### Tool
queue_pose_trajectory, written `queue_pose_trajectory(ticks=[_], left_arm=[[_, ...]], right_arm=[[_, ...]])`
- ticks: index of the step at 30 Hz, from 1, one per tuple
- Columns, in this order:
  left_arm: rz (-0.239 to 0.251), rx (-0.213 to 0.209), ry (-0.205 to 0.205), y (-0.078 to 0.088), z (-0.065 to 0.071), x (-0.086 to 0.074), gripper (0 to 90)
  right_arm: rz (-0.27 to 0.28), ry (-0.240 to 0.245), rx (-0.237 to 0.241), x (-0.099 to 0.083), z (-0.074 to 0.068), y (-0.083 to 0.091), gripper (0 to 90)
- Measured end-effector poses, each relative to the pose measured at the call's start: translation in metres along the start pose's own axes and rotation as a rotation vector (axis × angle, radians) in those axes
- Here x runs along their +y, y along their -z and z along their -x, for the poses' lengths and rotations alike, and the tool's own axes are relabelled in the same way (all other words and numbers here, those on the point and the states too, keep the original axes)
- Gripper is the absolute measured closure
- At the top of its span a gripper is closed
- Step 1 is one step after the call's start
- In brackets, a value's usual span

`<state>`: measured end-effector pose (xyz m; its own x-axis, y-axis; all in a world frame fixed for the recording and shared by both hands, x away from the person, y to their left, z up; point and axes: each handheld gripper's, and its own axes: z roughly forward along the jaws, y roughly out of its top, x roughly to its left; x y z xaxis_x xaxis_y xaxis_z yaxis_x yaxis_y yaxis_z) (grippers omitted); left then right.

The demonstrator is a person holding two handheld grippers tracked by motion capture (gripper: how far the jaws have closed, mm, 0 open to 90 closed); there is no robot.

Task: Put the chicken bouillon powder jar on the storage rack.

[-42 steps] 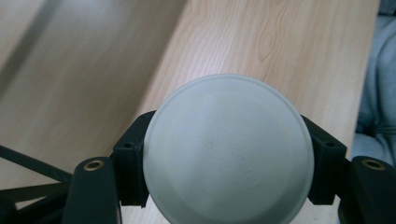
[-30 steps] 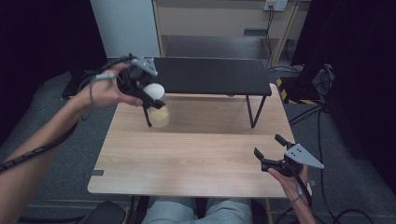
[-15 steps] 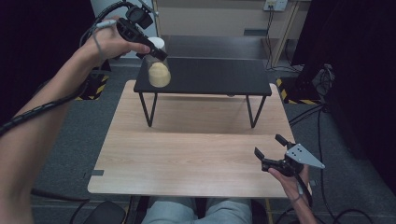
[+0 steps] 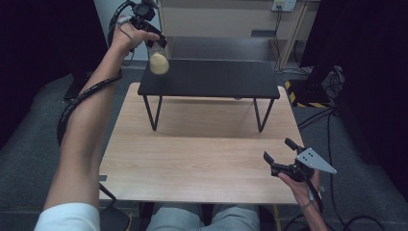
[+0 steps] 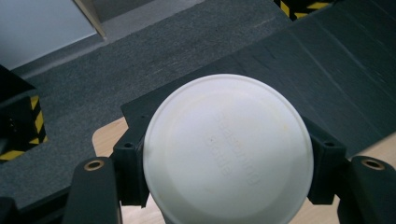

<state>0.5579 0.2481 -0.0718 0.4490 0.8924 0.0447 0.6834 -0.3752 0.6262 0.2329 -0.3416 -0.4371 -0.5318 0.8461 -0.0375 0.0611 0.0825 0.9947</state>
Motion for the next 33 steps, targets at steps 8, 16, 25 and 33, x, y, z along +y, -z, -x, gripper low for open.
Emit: queue_pose_trajectory(ticks=[8,16,25,33], left_arm=[[-0.019,-0.001,0.035,-0.028,-0.014,-0.005,32.6],[-0.021,-0.021,0.033,-0.037,-0.02,-0.01,32.6],[0.018,-0.053,-0.048,-0.032,-0.018,-0.022,7.3],[0.075,-0.038,-0.175,0.02,0.0,-0.053,7.1]], right_arm=[[-0.008,-0.004,0.001,0.0,0.001,-0.001,5.6],[-0.01,-0.01,-0.006,-0.001,0.001,0.0,5.6],[-0.018,-0.005,0.001,0.0,-0.001,-0.002,5.6],[-0.013,0.007,0.031,0.002,-0.001,-0.004,5.6]])
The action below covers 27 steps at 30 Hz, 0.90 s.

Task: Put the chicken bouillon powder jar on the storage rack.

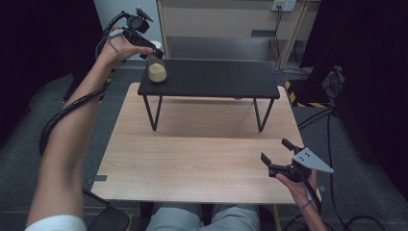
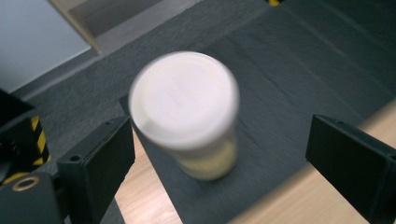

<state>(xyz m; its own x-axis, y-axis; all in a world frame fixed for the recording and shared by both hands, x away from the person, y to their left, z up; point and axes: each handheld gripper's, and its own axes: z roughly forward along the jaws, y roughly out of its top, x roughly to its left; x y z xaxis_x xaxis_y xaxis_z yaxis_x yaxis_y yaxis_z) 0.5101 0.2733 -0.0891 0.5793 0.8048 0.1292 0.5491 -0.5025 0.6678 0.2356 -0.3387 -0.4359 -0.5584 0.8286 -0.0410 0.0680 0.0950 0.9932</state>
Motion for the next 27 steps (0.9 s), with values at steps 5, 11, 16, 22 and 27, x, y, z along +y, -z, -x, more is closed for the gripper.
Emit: queue_pose_trajectory(ticks=[5,11,16,22,27], left_arm=[[0.037,-0.031,-0.067,0.033,0.02,-0.027,7.1],[0.06,-0.069,-0.128,0.063,0.041,-0.059,7.1],[0.137,-0.123,-0.117,0.083,0.05,-0.091,7.2],[0.218,-0.187,-0.099,0.095,0.06,-0.122,7.2],[0.221,-0.198,-0.12,0.1,0.067,-0.132,7.2]], right_arm=[[0.01,0.01,0.013,0.001,-0.002,0.0,5.6],[0.011,0.013,0.02,0.002,-0.003,-0.001,5.6],[0.013,0.016,0.014,0.002,-0.004,0.0,5.7],[0.011,0.021,0.017,0.003,-0.006,-0.001,5.7],[0.011,0.026,0.019,0.003,-0.006,-0.002,5.7]])
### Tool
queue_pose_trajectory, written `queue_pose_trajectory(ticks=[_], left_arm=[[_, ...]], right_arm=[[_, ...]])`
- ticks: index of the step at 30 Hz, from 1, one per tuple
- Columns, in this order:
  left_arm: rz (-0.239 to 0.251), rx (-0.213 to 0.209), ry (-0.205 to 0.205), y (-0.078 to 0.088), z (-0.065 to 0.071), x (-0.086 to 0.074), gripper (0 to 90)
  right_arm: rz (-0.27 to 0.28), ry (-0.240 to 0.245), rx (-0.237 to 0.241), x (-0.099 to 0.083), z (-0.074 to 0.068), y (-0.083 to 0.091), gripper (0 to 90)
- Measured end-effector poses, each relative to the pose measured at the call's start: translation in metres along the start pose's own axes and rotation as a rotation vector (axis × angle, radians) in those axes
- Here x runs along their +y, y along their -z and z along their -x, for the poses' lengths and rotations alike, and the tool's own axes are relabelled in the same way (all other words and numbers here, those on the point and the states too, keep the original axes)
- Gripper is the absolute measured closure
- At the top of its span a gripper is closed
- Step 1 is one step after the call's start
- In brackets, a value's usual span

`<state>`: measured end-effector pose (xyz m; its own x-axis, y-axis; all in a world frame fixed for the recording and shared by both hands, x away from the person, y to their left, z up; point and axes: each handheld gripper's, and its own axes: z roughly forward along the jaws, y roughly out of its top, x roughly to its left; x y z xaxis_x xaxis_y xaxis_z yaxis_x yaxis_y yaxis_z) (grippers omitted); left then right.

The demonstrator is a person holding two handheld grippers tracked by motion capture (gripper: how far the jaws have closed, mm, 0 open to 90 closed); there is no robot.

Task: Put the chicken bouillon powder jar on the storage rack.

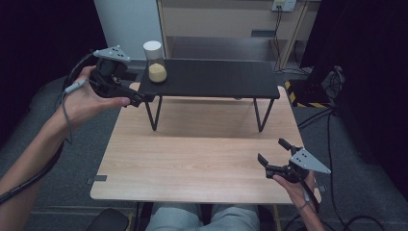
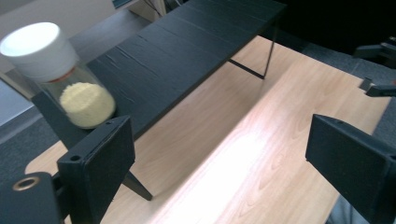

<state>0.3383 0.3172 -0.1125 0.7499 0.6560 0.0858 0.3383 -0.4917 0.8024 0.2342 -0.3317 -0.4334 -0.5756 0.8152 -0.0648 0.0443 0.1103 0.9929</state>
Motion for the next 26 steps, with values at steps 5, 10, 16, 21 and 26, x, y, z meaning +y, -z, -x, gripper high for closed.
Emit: queue_pose_trajectory(ticks=[5,10,16,21,26], left_arm=[[0.002,-0.005,0.003,0.0022,0.0015,-0.0039,7.1],[0.004,-0.011,0.006,-0.0004,-0.0001,-0.0061,7.2],[0.003,-0.006,0.01,-0.0011,-0.0014,-0.0054,7.3],[-0.001,0.0,0.004,-0.0027,-0.0007,-0.0035,7.3],[0.002,0.003,-0.002,-0.0041,-0.0004,-0.002,7.4]], right_arm=[[0.001,0.0,0.002,-0.0002,0.0005,-0.0006,5.7],[-0.005,0.0,0.007,-0.0003,0.001,-0.0017,5.7],[-0.006,-0.001,0.007,-0.0003,0.001,-0.0018,5.7],[-0.004,0.0,0.009,-0.0003,0.001,-0.0017,5.7],[-0.005,0.0,0.009,-0.0003,0.0013,-0.0021,5.7]])
